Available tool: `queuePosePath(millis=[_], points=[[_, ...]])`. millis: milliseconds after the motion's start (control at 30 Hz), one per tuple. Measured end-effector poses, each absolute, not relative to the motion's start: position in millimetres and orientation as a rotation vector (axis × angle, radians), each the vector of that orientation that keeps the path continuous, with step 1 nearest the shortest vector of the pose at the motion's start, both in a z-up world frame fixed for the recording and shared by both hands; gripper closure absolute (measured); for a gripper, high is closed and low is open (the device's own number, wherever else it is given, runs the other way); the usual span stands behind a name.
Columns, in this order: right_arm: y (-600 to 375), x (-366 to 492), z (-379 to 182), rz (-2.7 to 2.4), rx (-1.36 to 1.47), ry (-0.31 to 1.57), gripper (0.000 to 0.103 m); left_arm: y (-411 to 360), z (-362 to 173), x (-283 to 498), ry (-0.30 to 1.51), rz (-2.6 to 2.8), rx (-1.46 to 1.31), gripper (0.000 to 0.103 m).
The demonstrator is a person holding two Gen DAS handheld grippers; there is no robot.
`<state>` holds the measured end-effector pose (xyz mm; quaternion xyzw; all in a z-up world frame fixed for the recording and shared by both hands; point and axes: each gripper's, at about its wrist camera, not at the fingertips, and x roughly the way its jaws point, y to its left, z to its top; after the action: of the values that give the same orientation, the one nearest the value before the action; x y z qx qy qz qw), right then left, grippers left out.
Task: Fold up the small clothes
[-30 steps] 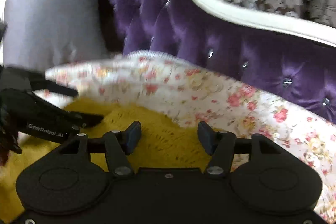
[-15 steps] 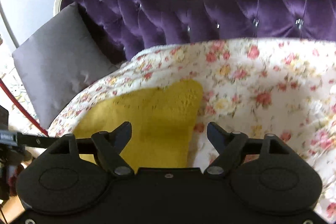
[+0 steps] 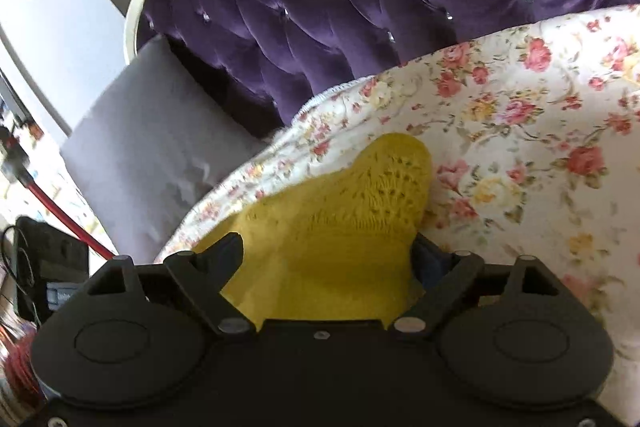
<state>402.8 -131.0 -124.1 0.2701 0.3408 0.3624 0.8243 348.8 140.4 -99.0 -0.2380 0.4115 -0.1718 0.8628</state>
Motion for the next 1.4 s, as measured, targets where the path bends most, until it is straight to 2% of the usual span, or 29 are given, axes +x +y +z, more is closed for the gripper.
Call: queuePosePath(millis=[167, 233, 433, 500, 533, 567, 600, 633, 667, 700, 967, 1233, 1300, 1400], points=[[-124.4, 407.0, -123.4, 0.793, 0.578, 0.728, 0.017, 143.4, -98.9, 336.0, 0.854, -0.418, -0.548, 0.002], [-121.8, 407.3, -122.3, 0.790, 0.554, 0.743, 0.033, 146.5, -99.7, 327.1, 0.863, -0.425, -0.566, 0.002], [-122.6, 406.4, -123.9, 0.791, 0.546, 0.746, 0.035, 146.1, -98.5, 309.8, 0.892, -0.444, -0.567, 0.002], [-121.9, 406.4, -123.8, 0.780, 0.535, 0.750, 0.054, 142.9, -98.7, 312.5, 0.895, -0.433, -0.559, 0.002], [-120.9, 406.8, -123.9, 0.769, 0.518, 0.764, 0.058, 141.8, -99.0, 315.4, 0.898, -0.433, -0.565, 0.002], [-121.4, 406.0, -123.2, 0.764, 0.518, 0.765, 0.060, 140.9, -99.7, 319.5, 0.903, -0.443, -0.583, 0.008], [-121.8, 404.8, -120.9, 0.754, 0.516, 0.765, 0.061, 140.4, -101.3, 322.1, 0.906, -0.452, -0.608, 0.021], [-121.2, 402.9, -117.2, 0.738, 0.499, 0.764, 0.063, 140.1, -103.7, 325.2, 0.928, -0.461, -0.649, 0.054], [-121.0, 401.1, -113.2, 0.720, 0.480, 0.769, 0.063, 138.9, -107.0, 326.5, 0.956, -0.464, -0.671, 0.075], [-122.3, 398.8, -109.3, 0.705, 0.468, 0.775, 0.063, 136.2, -109.4, 326.7, 0.976, -0.467, -0.669, 0.077], [-155.1, 353.1, -94.5, 0.613, 0.444, 0.843, 0.064, 110.1, -116.4, 292.0, 1.053, -0.561, -0.689, 0.078], [-191.8, 266.4, -91.7, 0.547, 0.444, 0.927, 0.064, 77.2, -115.5, 226.5, 1.154, -0.643, -0.664, 0.078], [-197.8, 249.0, -90.8, 0.559, 0.446, 0.941, 0.063, 74.4, -117.8, 210.8, 1.170, -0.642, -0.650, 0.078], [-200.7, 227.6, -86.5, 0.532, 0.363, 0.925, 0.055, 76.0, -115.4, 191.3, 1.139, -0.605, -0.593, 0.077]])
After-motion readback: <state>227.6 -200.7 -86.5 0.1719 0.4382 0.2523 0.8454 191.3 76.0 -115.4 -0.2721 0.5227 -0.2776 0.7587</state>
